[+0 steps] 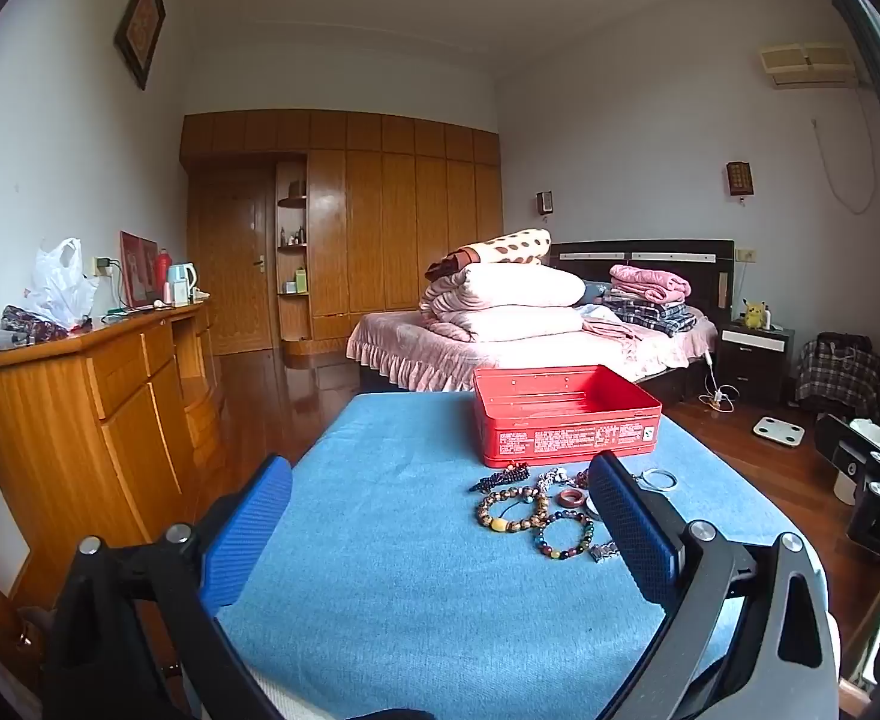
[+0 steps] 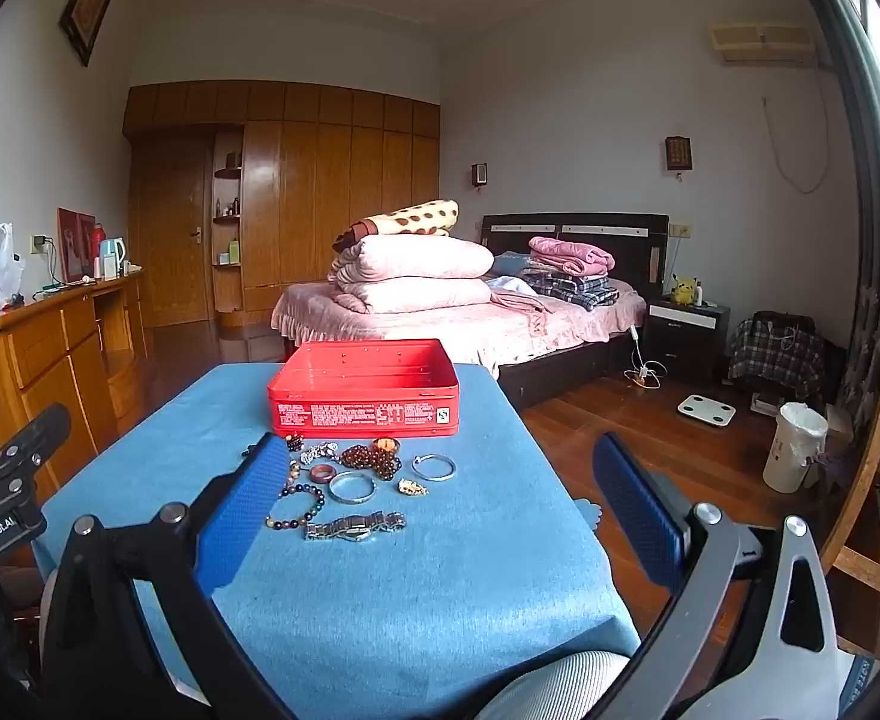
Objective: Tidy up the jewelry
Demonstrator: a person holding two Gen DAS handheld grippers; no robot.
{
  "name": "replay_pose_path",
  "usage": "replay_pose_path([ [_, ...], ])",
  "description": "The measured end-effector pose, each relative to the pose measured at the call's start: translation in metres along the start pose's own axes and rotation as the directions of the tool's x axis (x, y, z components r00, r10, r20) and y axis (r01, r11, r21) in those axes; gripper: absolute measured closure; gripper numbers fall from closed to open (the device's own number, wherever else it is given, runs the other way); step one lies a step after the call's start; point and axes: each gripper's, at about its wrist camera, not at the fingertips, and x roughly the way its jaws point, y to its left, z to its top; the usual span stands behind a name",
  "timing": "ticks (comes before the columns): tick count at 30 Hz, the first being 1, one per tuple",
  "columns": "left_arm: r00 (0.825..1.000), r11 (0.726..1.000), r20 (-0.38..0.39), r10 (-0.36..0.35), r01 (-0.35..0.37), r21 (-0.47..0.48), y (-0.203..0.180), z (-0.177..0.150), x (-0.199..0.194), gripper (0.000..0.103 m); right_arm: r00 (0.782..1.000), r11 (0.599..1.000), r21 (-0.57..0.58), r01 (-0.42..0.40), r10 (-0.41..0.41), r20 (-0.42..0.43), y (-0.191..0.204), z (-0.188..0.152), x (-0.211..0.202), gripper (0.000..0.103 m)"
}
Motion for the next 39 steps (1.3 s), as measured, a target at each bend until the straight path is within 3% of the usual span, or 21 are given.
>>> replay_pose_path([
  [39, 1.000, 1.000, 0.009, 0.003, -0.003, 0.001, -0.001, 0.005, 0.000, 0.006, 1.000, 1.000, 0.000, 0.000, 0.000, 0.008, 0.001, 0.001, -0.001, 0.005],
])
